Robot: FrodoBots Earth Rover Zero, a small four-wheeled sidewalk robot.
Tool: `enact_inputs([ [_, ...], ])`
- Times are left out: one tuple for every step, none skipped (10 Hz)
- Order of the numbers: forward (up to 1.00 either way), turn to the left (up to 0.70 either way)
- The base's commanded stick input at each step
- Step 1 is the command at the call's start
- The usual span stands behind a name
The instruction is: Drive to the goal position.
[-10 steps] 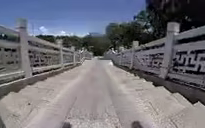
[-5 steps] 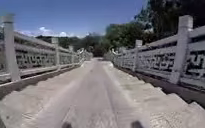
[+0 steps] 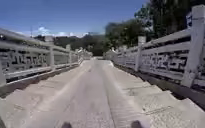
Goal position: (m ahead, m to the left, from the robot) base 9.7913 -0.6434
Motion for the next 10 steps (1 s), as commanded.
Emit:
enact_inputs([
  [0.70,0.04],
  [0.70,0.00],
  [0.70,0.00],
  [0.70,0.00],
  [0.70,0.00],
  [0.70,0.00],
  [0.70,0.00],
  [0.70,0.00],
  [0.70,0.00],
  [0.70,0.00],
])
